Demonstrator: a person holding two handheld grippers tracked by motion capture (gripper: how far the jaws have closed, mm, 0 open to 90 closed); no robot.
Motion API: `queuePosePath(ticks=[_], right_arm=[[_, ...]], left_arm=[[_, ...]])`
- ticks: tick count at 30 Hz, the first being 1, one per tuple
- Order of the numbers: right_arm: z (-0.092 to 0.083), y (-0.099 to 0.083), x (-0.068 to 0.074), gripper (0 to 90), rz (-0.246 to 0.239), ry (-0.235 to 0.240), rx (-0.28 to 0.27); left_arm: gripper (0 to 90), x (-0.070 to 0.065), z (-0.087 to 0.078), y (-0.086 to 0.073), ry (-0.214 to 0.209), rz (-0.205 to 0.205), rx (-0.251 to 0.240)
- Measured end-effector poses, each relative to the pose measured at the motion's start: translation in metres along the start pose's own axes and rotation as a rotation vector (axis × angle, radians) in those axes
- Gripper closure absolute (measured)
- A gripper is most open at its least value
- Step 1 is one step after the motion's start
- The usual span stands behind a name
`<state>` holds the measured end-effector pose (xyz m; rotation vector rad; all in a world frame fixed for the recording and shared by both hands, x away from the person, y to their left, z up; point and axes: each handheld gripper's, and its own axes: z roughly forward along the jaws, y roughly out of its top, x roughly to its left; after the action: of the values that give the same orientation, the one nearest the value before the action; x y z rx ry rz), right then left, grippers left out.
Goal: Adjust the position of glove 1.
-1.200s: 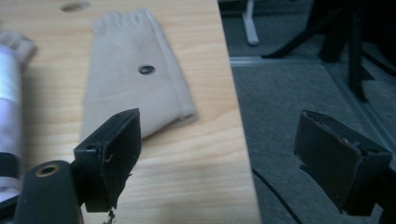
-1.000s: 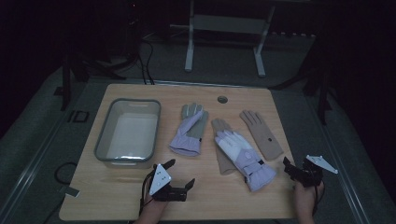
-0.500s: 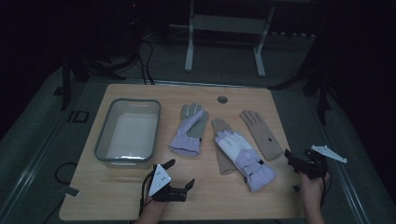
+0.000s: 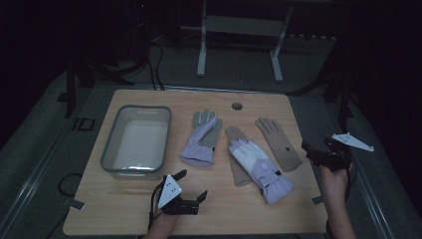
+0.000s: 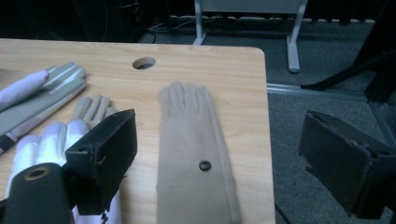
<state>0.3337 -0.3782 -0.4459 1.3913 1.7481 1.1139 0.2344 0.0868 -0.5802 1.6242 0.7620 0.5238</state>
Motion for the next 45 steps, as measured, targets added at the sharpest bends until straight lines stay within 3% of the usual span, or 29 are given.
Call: queuePosePath(ticks=[5, 9, 15, 18, 19, 21, 23, 30, 37, 45], right_arm=[[0.001, 0.017, 0.012, 11.9, -0.011, 0.009, -0.04], [0.003, 0.029, 0.023, 13.8, -0.023, 0.062, -0.019], [0.008, 0.041, 0.039, 13.7, -0.036, 0.091, -0.027], [0.013, 0.047, 0.047, 11.8, -0.048, 0.111, -0.006], [0.015, 0.049, 0.051, 12.0, -0.05, 0.099, 0.001], [0.018, 0.053, 0.056, 11.7, -0.051, 0.134, -0.003], [0.021, 0.056, 0.062, 11.7, -0.06, 0.139, -0.004], [0.035, 0.064, 0.085, 11.4, -0.099, 0.189, 0.02], [0.051, 0.071, 0.11, 12.9, -0.134, 0.269, 0.056], [0.073, 0.073, 0.145, 14.1, -0.184, 0.326, 0.078]], left_arm=[[2.0, 0.001, -0.001, 0.0, 0.001, -0.008, -0.005], [2.0, 0.001, 0.0, 0.0, 0.001, -0.009, -0.003], [2.0, 0.001, 0.0, 0.0, 0.0, -0.01, 0.0], [2.0, 0.001, 0.0, 0.0, 0.0, -0.008, -0.002], [2.0, 0.001, 0.0, 0.0, 0.0, -0.007, -0.002], [2.0, 0.001, 0.0, 0.0, -0.001, -0.007, -0.002], [2.0, 0.001, 0.0, 0.0, -0.002, -0.006, -0.001], [2.0, 0.001, 0.0, 0.0, -0.003, -0.004, 0.001], [2.1, 0.001, 0.001, 0.0, -0.004, -0.005, 0.002], [2.0, 0.0, 0.0, 0.0, -0.006, -0.001, 0.003]])
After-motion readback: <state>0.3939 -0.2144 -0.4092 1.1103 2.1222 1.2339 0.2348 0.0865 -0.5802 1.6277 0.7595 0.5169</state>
